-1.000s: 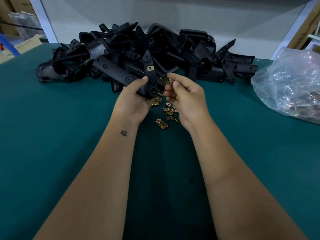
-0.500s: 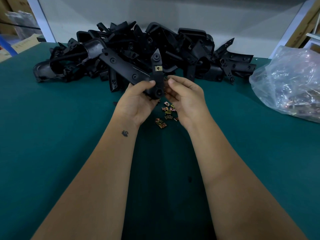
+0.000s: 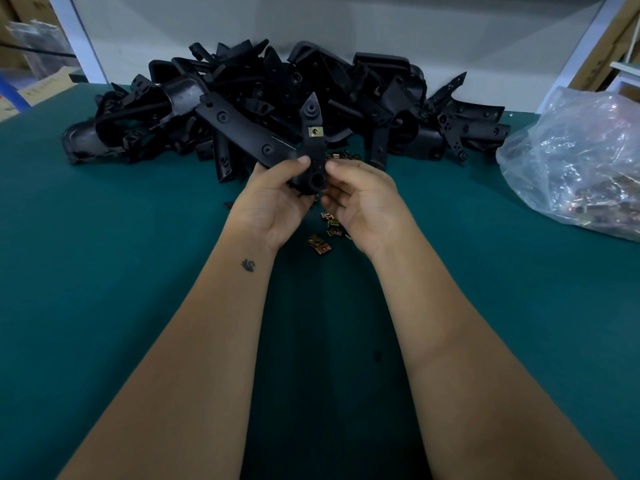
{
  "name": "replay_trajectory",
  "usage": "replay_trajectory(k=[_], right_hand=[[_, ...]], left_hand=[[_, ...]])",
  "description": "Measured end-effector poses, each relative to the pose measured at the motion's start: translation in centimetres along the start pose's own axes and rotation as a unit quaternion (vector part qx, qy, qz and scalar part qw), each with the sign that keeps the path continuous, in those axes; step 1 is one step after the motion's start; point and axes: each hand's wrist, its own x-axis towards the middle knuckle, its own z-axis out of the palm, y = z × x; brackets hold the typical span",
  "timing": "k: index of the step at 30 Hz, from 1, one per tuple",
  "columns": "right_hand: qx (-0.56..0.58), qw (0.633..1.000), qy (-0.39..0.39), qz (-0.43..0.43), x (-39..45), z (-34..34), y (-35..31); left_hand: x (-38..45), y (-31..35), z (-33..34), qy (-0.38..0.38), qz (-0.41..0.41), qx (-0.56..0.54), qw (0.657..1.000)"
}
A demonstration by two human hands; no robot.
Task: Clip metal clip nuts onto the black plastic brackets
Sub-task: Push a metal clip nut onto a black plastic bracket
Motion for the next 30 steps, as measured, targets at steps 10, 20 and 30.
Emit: replay_trajectory(k=[10,20,30], right_hand=[[0.047,0.999,-0.006,0.012,-0.1,0.0,-0.3],[0.018,1.000,0.006,0.001,-0.2,0.3,-0.2],[0.005,0.999,0.034,-0.013,-0.2,0.7,-0.1]], left_hand=[[-0.1,0.1,0.0,0.000,0.009,-0.008,1.000],[-0.2,-0.1,0.5,0.006,0.024,0.032,0.999],[-0.2,-1.0,1.2,0.029,0.033,0.030,0.999]])
